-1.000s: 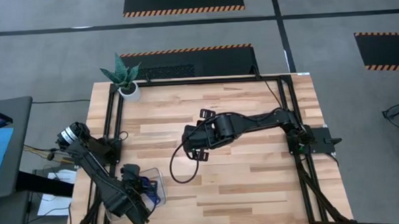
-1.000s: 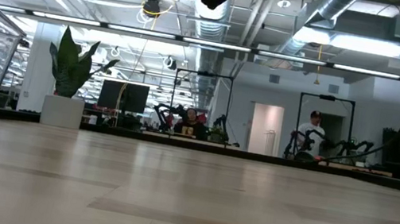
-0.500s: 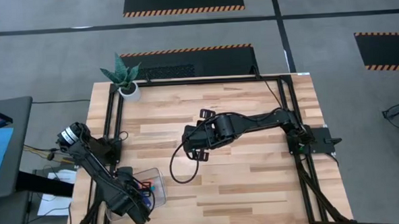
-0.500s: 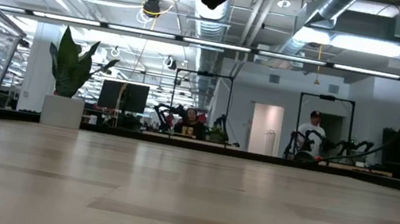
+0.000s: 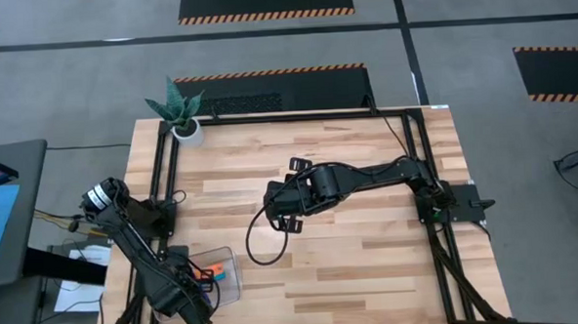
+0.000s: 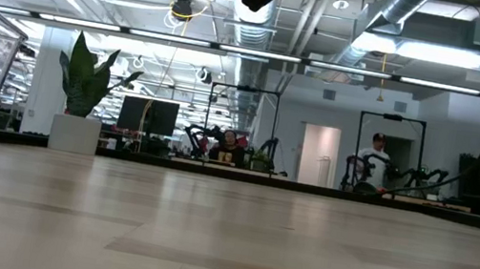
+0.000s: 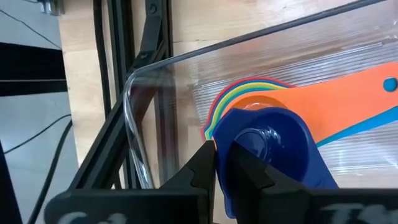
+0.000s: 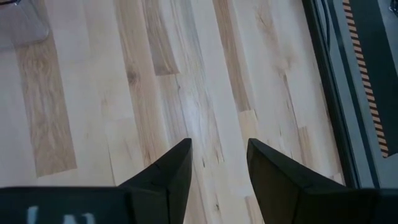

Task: Nest measuring cups in basket
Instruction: Stack the dark blue measuring cup on top of the orange measuring cup in the transparent bin

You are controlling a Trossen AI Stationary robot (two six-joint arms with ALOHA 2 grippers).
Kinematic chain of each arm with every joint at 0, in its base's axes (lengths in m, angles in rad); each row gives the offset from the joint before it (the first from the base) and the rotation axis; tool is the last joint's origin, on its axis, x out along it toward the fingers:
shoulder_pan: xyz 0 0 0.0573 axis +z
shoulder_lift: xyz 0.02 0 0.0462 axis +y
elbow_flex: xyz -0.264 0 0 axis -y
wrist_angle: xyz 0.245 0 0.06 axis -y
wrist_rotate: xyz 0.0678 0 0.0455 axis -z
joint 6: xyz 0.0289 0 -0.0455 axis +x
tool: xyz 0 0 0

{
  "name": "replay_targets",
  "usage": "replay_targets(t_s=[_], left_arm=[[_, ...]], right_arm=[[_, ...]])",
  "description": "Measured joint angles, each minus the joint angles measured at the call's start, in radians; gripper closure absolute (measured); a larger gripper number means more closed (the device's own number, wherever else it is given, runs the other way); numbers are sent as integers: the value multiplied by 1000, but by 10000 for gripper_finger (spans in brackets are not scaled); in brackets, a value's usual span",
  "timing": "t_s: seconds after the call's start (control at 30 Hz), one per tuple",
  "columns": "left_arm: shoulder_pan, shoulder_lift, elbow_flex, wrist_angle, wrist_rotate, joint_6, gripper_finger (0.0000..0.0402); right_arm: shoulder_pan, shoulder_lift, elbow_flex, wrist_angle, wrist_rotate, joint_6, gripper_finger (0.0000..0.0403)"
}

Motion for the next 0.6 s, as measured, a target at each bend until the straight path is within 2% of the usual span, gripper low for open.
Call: replay_targets(t_s=[0.4, 0.6], left_arm=[[0, 0, 0, -2, -1, 51, 377], [-1, 0, 0, -2, 0, 101, 349]], right_arm=[[0, 0, 0, -4, 0, 0, 223], [0, 0, 0, -4, 0, 0, 224]])
